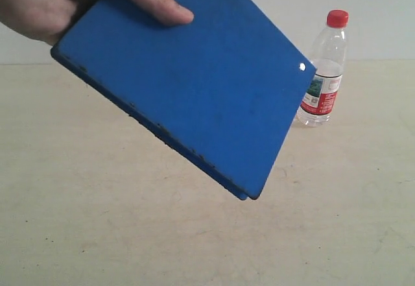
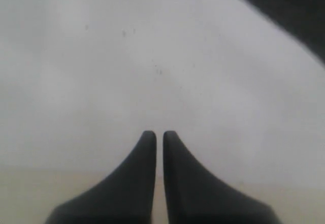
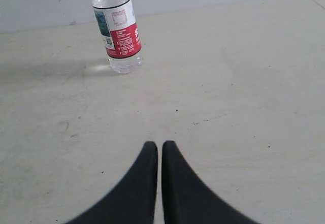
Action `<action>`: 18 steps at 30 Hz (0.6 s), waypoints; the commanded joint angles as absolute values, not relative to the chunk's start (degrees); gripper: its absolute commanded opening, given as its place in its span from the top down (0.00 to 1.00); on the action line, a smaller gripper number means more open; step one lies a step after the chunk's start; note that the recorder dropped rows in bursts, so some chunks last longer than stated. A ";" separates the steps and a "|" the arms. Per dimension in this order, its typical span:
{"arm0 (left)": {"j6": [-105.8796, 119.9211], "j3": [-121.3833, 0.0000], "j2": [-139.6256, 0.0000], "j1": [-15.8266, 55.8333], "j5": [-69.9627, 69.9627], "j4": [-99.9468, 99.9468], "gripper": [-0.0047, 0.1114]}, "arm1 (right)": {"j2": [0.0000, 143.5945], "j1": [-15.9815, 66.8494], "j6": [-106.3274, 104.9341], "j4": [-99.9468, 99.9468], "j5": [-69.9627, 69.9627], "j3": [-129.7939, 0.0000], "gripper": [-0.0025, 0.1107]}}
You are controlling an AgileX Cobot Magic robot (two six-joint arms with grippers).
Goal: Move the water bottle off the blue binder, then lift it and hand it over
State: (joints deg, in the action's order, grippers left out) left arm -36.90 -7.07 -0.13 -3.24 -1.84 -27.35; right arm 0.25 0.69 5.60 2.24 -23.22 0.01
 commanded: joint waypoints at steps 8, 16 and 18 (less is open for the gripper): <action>-27.75 0.00 0.00 -0.44 -22.70 -18.85 0.92 | 0.00 0.52 5.40 2.24 -22.52 0.00 0.98; 6.32 0.00 0.00 0.07 -18.75 8.15 0.92 | 0.00 0.52 5.40 2.24 -22.47 0.00 0.98; 9.22 0.00 0.00 0.07 -20.71 8.04 0.92 | 0.00 0.52 5.40 2.43 -22.48 0.00 0.98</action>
